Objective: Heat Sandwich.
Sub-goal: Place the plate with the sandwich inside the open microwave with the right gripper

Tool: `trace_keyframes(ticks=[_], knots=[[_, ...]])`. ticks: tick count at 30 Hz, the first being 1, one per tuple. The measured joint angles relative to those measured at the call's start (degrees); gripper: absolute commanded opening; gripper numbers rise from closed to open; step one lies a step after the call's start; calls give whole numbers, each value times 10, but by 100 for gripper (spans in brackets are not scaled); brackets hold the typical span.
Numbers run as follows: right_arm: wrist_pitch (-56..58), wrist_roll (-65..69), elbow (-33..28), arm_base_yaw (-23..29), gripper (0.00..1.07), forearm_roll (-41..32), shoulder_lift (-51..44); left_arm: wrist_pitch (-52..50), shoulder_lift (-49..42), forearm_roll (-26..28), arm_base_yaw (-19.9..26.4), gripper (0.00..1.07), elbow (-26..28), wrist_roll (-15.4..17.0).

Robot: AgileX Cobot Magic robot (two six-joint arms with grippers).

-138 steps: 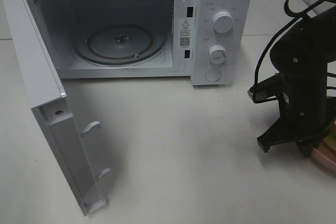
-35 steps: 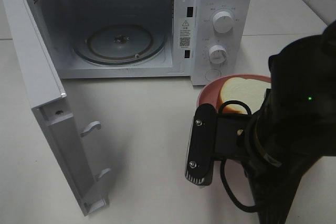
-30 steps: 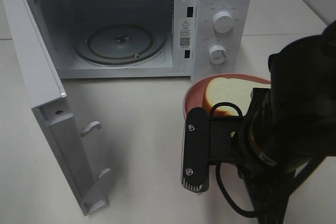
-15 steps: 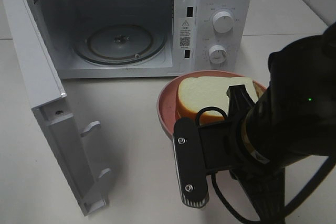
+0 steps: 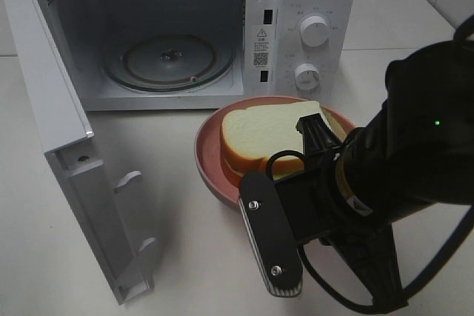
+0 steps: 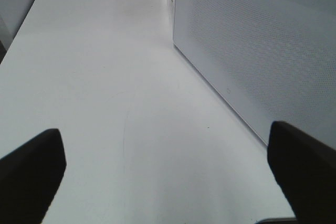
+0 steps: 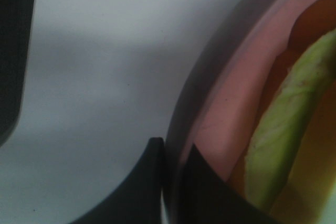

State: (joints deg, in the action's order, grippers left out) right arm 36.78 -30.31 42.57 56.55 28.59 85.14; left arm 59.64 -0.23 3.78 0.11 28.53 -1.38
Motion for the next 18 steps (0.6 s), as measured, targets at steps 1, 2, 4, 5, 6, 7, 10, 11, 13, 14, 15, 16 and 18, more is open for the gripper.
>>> trace_keyframes(ticks=[1, 2, 4, 5, 6, 7, 10, 11, 13, 14, 15, 16, 18], knots=[[-2, -14, -1, -6, 1, -1, 0, 0, 0, 0, 0, 100, 0, 0], [-5, -26, -2, -11, 1, -1, 0, 0, 0, 0, 0, 100, 0, 0], [-12, -47, -2, -21, 0, -2, 0, 0, 0, 0, 0, 100, 0, 0], [-16, -56, -2, -25, 0, -3, 0, 0, 0, 0, 0, 100, 0, 0], [-21, -68, -2, -29, 0, -7, 0, 0, 0, 0, 0, 100, 0, 0], [-28, -90, -2, -34, 0, -20, 0, 0, 0, 0, 0, 100, 0, 0], [-29, -117, -2, -37, 0, -32, 0, 0, 0, 0, 0, 100, 0, 0], [-29, -129, -2, -37, 0, -37, 0, 0, 0, 0, 0, 100, 0, 0], [-30, -148, -2, -37, 0, -43, 0, 0, 0, 0, 0, 100, 0, 0], [-30, -155, -1, -37, 0, -45, 0, 0, 0, 0, 0, 100, 0, 0], [-30, -160, 1, -38, 0, -45, 0, 0, 0, 0, 0, 100, 0, 0], [-30, -160, 1, -38, 0, -45, 0, 0, 0, 0, 0, 100, 0, 0], [-30, -179, 10, -42, 0, -46, 0, 0, 0, 0, 0, 100, 0, 0]])
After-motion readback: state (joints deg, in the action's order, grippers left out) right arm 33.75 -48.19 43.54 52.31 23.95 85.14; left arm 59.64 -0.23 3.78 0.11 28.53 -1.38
